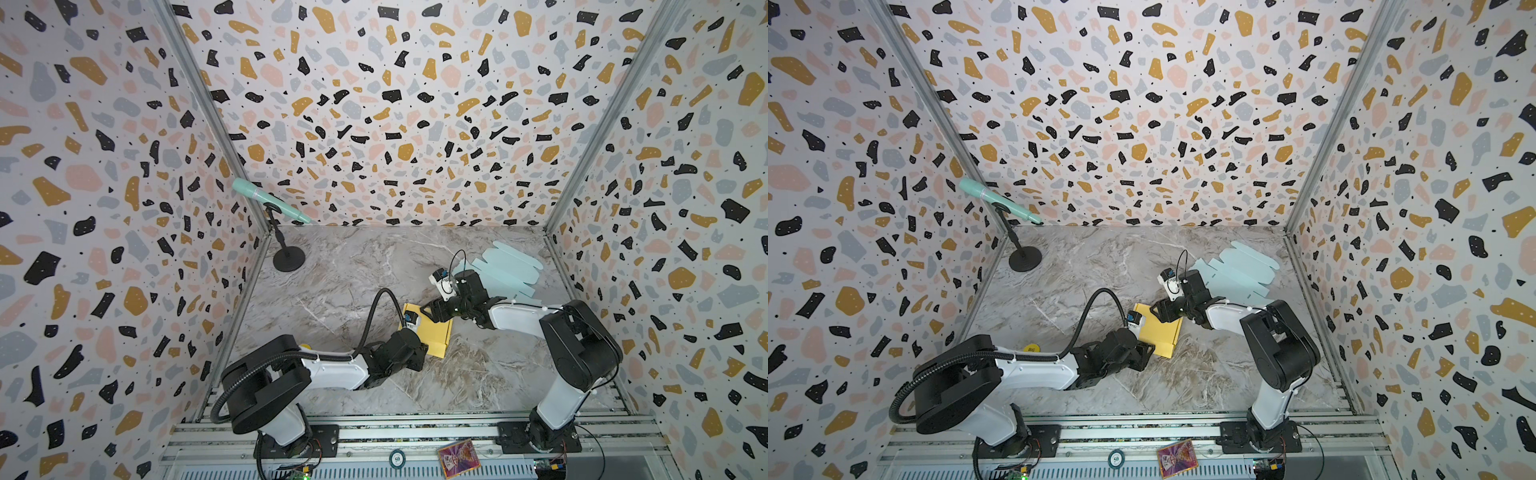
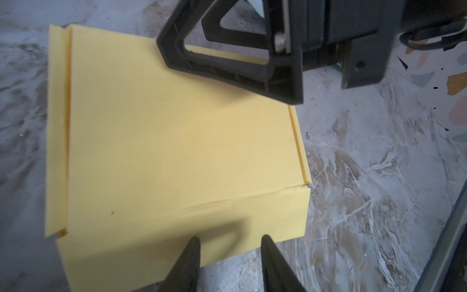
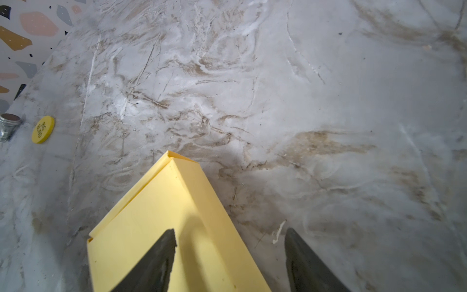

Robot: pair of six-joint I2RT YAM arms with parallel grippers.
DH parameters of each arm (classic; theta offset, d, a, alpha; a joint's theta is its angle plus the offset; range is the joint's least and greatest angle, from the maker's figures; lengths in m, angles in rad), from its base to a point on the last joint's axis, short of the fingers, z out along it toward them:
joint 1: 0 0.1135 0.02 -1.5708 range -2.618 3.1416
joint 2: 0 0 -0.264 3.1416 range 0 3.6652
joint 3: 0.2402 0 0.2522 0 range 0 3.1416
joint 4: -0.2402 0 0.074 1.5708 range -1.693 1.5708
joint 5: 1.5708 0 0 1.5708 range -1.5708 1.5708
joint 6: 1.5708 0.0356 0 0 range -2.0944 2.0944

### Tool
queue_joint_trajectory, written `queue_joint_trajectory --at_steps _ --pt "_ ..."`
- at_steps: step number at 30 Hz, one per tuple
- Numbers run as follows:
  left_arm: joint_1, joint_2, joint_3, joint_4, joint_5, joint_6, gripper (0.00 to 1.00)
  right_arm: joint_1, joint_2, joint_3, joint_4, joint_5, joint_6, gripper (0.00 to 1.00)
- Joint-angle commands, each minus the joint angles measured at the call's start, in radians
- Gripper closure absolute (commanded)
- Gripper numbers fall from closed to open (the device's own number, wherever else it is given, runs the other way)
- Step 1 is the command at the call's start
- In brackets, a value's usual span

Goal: Fold the paper box

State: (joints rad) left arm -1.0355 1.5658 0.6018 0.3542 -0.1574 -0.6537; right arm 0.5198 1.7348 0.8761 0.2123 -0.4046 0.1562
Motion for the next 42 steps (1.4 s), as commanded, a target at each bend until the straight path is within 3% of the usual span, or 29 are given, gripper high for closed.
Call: queue_joint_trajectory --at_steps 1,42 --pt "-0.001 0.021 0.021 0.045 0.007 0.014 0.58 0.007 0.009 -0.004 0.010 -0.020 0.003 0.32" --pt "0.026 0.142 0.046 0.143 -0.066 0.043 0.59 0.059 0.048 -0.097 0.061 -0.102 0.042 0.33"
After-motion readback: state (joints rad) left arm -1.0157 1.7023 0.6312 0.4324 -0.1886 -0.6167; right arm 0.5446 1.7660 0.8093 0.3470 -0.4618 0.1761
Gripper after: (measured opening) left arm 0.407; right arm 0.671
